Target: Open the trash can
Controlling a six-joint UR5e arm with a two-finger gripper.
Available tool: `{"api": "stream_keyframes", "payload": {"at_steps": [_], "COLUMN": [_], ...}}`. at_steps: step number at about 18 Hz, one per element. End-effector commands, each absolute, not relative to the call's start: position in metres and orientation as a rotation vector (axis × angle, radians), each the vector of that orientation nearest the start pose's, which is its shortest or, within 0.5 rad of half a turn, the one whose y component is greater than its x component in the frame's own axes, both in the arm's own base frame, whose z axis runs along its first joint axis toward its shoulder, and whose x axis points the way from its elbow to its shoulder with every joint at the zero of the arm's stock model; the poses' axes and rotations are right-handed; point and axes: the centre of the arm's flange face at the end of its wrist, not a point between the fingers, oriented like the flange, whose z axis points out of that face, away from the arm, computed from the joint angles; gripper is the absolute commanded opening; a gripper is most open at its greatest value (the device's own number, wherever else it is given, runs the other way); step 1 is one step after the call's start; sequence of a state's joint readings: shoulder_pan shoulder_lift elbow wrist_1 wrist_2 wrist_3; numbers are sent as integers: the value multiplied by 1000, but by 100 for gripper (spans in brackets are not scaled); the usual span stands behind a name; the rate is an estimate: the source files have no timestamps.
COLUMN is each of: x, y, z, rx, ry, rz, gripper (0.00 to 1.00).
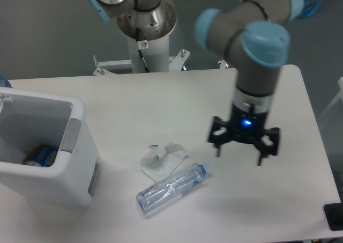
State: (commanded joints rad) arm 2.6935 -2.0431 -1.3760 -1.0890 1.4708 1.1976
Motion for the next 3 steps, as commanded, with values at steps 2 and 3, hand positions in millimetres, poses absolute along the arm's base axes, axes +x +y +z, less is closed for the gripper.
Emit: {"api": "stream_keyframes", "payload": {"at_steps": [2, 3], "x": [-560, -561], "y": [427, 428], "z": [346, 338], "rx": [-3006, -3033], "ry": [201, 204], "rz": [221, 222], "gripper": [100, 100]}}
